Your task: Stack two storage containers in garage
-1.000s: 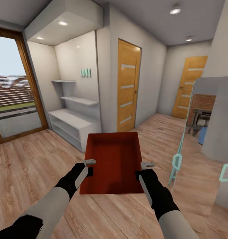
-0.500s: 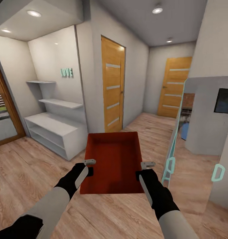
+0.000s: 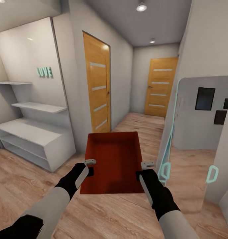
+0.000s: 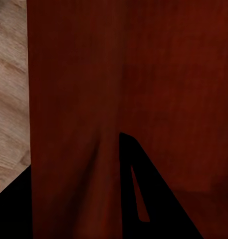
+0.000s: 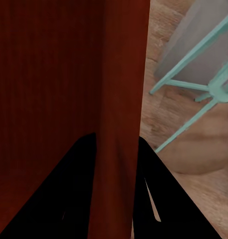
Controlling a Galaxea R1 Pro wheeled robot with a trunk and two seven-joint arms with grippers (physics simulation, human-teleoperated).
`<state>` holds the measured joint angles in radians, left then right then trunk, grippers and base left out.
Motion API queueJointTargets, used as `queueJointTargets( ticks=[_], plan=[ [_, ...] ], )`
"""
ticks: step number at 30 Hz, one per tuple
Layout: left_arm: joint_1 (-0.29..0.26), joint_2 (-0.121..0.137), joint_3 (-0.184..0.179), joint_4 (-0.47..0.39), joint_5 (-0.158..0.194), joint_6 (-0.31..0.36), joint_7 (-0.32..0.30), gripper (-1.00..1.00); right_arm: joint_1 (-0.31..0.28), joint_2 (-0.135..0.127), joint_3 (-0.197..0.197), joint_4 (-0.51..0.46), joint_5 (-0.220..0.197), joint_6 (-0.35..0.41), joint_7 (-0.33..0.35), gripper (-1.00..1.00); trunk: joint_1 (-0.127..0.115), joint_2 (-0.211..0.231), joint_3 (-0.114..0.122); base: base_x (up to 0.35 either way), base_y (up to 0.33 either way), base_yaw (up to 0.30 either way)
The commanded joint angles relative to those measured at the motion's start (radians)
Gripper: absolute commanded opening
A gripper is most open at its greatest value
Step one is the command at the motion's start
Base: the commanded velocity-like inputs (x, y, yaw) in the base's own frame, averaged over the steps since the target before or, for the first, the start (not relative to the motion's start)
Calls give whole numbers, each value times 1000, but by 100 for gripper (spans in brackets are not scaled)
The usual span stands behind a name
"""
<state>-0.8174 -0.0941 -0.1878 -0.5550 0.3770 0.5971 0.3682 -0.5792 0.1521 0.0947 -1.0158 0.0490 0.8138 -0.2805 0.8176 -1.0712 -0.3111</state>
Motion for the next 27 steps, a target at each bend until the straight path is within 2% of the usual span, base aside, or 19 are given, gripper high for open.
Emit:
queueJointTargets(
  ticks=[1, 20, 27],
  plan=[
    [0, -22, -1, -2, -23, -14, -2, -100, 1, 22, 37, 2, -35, -4, 4, -100, 0, 0, 0, 338, 166, -74],
    [0, -23, -1, -1, -23, -14, -2, -100, 1, 22, 37, 0, -35, -4, 2, -100, 0, 0, 0, 338, 166, -10],
    [0, -23, -1, -1, -23, -14, -2, -100, 1, 22, 38, 0, -35, -4, 2, -100, 0, 0, 0, 338, 164, -212]
  ],
)
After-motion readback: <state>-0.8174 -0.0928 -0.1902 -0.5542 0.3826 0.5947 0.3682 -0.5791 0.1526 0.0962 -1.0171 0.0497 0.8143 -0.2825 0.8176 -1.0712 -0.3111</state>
